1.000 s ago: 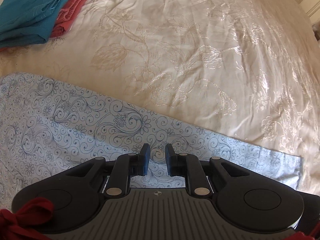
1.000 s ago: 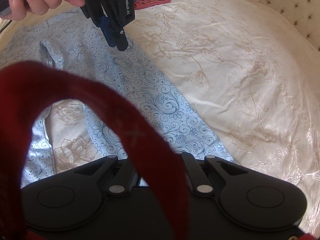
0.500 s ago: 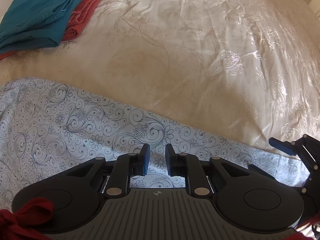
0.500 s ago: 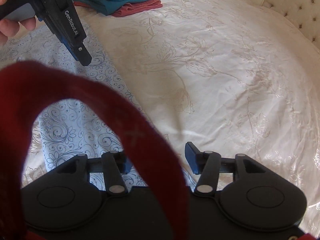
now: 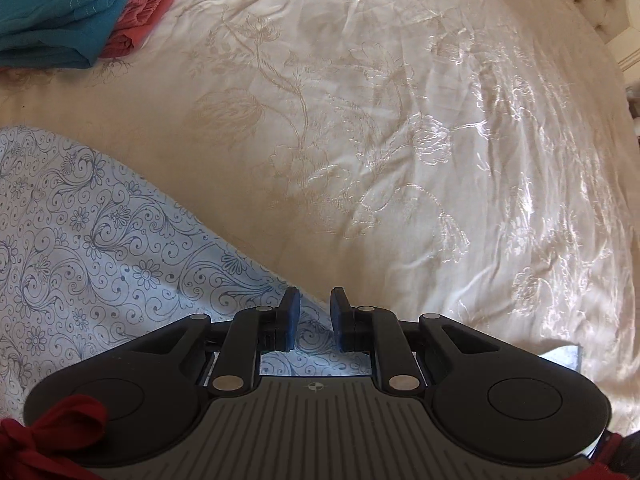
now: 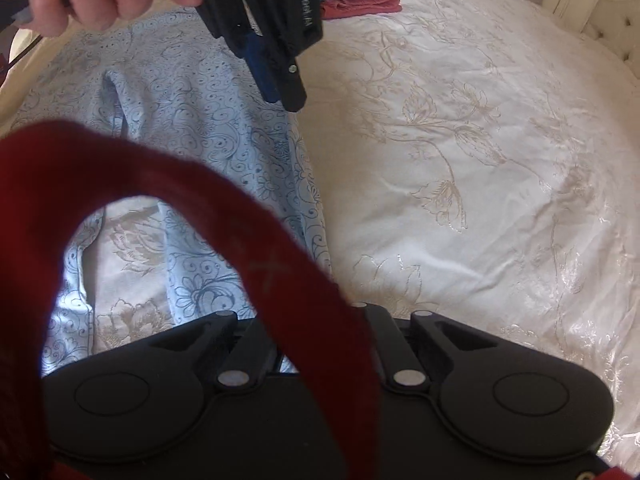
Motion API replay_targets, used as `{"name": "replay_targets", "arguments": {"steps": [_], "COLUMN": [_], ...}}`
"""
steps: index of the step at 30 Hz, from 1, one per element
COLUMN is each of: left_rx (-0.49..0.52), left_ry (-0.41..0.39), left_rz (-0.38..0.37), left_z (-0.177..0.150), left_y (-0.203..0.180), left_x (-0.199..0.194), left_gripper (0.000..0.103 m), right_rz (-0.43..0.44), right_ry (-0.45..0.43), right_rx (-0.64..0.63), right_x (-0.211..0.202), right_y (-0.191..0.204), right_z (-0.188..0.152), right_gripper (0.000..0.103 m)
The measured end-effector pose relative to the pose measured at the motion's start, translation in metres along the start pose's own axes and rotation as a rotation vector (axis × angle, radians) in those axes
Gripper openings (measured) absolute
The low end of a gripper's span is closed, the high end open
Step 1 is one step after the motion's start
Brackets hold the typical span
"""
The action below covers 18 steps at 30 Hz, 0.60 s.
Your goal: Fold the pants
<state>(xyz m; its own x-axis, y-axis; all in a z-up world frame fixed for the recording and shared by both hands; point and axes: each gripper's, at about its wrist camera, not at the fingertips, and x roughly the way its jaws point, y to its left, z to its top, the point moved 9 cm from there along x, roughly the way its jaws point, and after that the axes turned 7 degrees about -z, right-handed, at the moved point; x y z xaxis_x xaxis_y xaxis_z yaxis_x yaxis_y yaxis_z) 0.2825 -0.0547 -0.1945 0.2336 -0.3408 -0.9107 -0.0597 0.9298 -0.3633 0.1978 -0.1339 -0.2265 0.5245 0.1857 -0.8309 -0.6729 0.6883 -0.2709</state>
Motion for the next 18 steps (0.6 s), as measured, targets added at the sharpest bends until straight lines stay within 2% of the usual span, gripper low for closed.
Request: {"name": "replay_targets", "arguments": {"steps": [9,18], "left_rx": [0.024,0.007], "left_ry": [0.037,0.009], "left_rz": [0.060,0.047], "left_z": [-0.006,-0.006], "left_y": [0.000,0.010], "left_x": [0.009,-0.010], "left_gripper": [0.017,0.017], "right_rz": [-0.071,-0.084], "right_ry": [-0.002,0.010], "right_rx": [0.052,0.092], "right_x": [-0.003,0.005], "right_y": [0.001,-0.010], "right_z": [0.000,0.007], "right_gripper": [0.009,0.009]}}
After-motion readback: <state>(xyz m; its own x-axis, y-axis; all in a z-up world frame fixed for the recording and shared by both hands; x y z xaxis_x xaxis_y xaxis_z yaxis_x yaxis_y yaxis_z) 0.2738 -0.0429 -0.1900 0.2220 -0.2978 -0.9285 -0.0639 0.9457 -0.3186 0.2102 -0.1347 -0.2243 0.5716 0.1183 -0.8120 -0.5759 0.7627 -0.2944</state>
